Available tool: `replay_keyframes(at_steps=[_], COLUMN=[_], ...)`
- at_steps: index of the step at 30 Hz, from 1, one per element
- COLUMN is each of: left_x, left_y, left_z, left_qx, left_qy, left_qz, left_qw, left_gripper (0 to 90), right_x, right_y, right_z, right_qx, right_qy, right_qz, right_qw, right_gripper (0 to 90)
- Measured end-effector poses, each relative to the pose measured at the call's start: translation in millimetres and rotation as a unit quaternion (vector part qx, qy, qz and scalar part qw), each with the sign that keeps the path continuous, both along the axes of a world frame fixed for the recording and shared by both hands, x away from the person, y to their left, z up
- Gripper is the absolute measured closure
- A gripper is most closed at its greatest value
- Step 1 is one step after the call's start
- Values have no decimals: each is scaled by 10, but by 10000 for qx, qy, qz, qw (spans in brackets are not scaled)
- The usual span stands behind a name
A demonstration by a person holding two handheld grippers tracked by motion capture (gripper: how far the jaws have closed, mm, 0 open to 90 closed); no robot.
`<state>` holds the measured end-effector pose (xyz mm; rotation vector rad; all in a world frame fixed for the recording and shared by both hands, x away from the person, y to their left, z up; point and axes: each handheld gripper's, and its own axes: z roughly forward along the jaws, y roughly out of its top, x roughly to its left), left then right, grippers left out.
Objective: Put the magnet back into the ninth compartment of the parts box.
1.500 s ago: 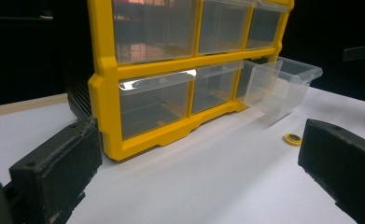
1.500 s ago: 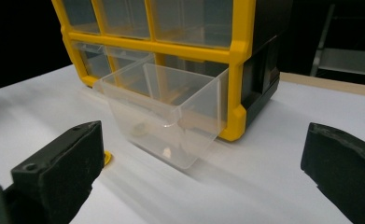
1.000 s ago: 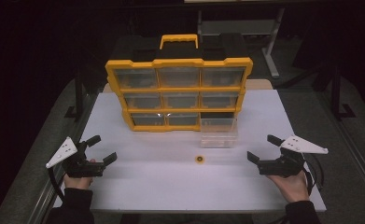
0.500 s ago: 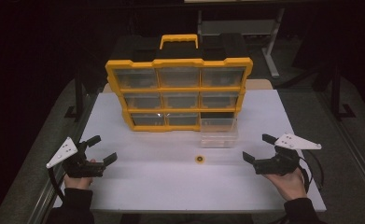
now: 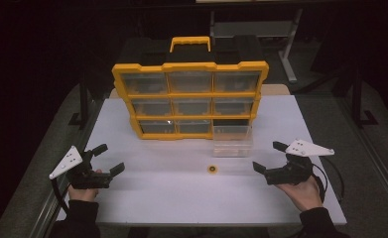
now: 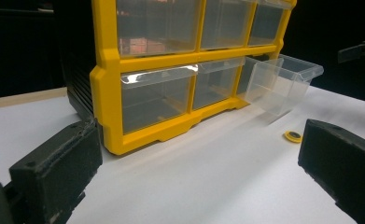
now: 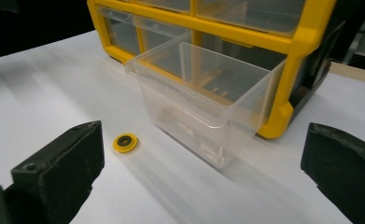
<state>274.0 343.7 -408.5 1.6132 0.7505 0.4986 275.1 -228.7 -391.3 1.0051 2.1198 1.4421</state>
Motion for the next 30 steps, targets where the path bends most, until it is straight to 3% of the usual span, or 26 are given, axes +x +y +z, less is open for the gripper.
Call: replay_keyframes(at_steps=[30], left_x=[-1], left_y=[2], left_z=[4], left_qx=[14], left_qy=[14], left_qz=[-16], left_qw=[10000], left_gripper=[0], right_x=[50], right_y=[420], right_z=[103], right_qx=[-268], right_qy=[82], right_qz=[634], right_qw=[9976], right_gripper=[0])
